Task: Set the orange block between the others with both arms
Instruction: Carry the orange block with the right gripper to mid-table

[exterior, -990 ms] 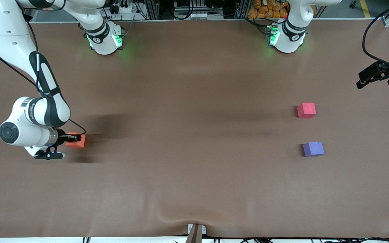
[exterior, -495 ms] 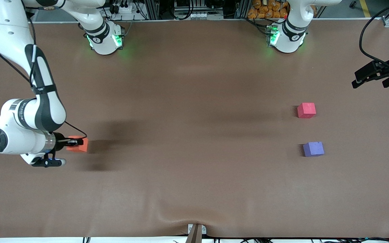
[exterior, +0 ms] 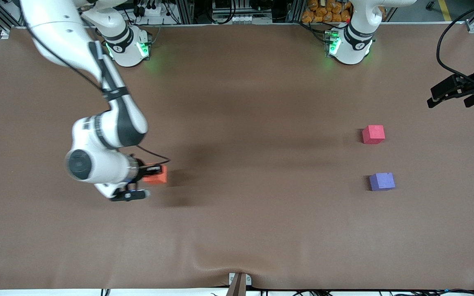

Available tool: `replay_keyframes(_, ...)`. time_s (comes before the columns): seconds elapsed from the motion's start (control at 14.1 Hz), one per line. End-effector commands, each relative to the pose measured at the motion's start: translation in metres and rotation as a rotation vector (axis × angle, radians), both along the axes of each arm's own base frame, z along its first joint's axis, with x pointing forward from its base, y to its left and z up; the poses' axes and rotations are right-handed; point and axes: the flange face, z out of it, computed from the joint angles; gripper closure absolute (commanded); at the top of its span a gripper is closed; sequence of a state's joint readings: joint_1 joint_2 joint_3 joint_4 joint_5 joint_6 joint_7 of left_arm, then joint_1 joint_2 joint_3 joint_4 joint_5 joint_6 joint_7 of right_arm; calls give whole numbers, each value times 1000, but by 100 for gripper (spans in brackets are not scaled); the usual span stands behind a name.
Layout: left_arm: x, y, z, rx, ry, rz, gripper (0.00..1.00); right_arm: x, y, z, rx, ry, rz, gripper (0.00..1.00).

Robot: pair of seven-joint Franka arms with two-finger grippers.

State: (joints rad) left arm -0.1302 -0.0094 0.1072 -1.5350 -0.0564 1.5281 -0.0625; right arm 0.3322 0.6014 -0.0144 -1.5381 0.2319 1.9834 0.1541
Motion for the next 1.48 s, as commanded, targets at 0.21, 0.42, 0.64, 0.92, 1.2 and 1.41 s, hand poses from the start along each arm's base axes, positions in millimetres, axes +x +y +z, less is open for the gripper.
replay_keyframes(0.21, 0, 1, 2, -9, -1, -16, 0, -33, 122, -23, -29, -13, -115, 100)
replay_keyframes(0.42, -2, 4, 4, -8, -2, -11, 0, -62, 183, -30, -20, -58, -145, 100)
replay_keyframes(0.64, -3, 5, 6, -7, -3, -11, 0, -79, 215, -45, -19, -62, -104, 100)
replay_keyframes(0.92, -2, 3, 5, -8, -3, -13, 0, -89, 227, -58, -25, -46, -101, 100)
replay_keyframes(1.2, -2, 3, 5, -7, -3, -13, 0, -98, 238, -67, -29, -41, -113, 100)
replay_keyframes(1.41, -1, 1, 3, -6, 0, -16, 0, -101, 241, -74, -29, -42, -110, 100)
